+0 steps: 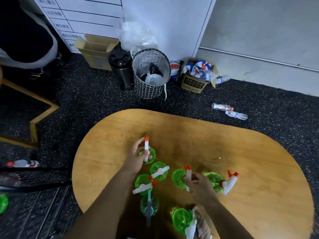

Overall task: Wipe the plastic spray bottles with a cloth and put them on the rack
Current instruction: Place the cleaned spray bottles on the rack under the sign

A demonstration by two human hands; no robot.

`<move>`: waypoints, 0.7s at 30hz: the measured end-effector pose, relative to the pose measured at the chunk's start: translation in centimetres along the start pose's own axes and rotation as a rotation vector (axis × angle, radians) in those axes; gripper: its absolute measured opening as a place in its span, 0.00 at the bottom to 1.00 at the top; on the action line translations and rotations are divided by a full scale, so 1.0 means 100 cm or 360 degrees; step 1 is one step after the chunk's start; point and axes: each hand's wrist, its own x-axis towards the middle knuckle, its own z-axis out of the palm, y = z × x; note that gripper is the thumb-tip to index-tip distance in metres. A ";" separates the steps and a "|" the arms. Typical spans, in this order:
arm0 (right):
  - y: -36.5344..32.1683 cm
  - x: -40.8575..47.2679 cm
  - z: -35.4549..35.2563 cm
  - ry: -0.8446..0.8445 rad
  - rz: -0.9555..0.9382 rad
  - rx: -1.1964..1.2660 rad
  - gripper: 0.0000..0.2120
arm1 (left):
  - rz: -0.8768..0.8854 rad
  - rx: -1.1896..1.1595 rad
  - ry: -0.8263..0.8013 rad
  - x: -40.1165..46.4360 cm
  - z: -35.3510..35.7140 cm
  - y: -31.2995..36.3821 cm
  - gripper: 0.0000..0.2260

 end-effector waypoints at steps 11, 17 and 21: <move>-0.082 -0.007 -0.023 0.0168 -0.0511 0.0058 0.07 | 0.0234 -0.0276 0.0146 -0.041 -0.021 0.023 0.23; -0.152 -0.022 0.024 -0.0089 -0.0827 -0.0064 0.11 | 0.0478 -0.0443 0.0327 -0.083 -0.073 0.030 0.22; -0.197 -0.049 0.078 -0.0326 -0.1033 -0.0254 0.11 | 0.0583 -0.0518 0.0508 -0.124 -0.123 0.019 0.22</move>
